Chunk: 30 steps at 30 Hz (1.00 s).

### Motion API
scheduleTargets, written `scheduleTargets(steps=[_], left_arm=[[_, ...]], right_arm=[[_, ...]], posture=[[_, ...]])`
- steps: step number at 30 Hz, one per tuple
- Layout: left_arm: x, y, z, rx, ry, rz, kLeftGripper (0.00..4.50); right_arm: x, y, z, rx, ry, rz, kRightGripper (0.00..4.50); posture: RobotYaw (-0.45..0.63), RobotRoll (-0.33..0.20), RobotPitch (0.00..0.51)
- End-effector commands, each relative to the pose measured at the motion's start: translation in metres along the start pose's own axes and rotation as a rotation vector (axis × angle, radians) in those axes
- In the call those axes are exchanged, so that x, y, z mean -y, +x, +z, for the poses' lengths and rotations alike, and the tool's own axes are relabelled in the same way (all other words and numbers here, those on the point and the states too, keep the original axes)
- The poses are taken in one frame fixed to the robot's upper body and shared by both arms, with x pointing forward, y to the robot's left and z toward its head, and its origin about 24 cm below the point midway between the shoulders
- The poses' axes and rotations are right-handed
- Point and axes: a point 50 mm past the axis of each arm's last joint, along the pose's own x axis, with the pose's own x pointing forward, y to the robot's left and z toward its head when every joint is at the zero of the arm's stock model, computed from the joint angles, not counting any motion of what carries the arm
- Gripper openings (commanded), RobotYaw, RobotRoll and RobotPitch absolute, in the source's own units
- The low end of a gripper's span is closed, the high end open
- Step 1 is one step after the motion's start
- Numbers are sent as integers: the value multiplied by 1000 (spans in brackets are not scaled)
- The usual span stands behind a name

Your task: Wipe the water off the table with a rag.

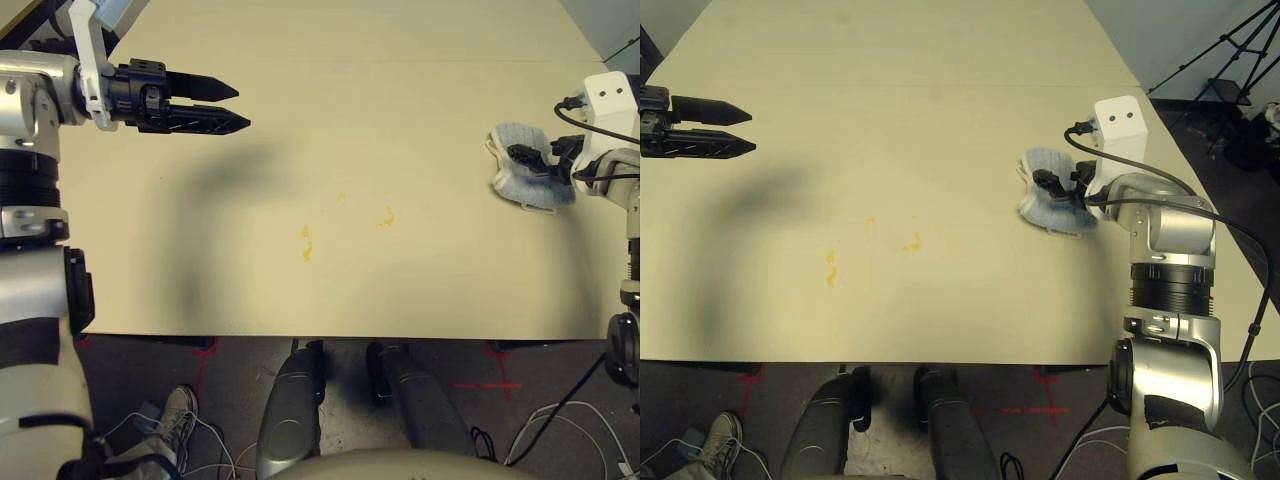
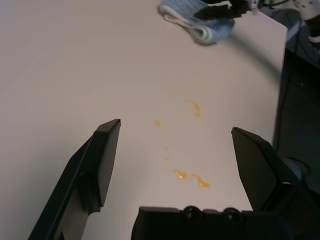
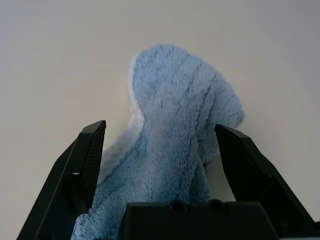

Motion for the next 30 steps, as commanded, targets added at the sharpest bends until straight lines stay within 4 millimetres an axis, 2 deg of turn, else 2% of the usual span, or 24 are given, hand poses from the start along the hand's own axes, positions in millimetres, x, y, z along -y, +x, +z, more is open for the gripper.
scheduleTargets(steps=[1,6,12,15,21,25,27,30], left_arm=[[11,1,-8,-66,5,-56,4500],[24,-2,-22,-165,14,-96,4500],[23,1,-44,-270,25,-112,4500],[22,7,-51,-290,26,-132,4500],[19,18,-53,-280,34,-154,4500],[18,22,-53,-275,31,-163,4500],[17,23,-53,-275,30,-163,4500],[16,24,-53,-270,27,-163,4500]], right_arm=[[3,6,-9,-39,-12,-11,4472],[9,14,-14,-64,-10,-25,4472],[8,22,-20,-83,22,-17,4472],[4,25,-21,-84,19,-10,3649],[0,26,-17,-65,14,-24,1686],[-5,23,7,33,-15,-1,502],[-15,20,18,72,-36,65,205],[-40,7,31,90,-84,198,204]], posture=[[156,0,232],[156,0,234],[157,0,235],[152,0,232],[152,0,232],[137,0,228],[136,0,232],[137,0,235]])
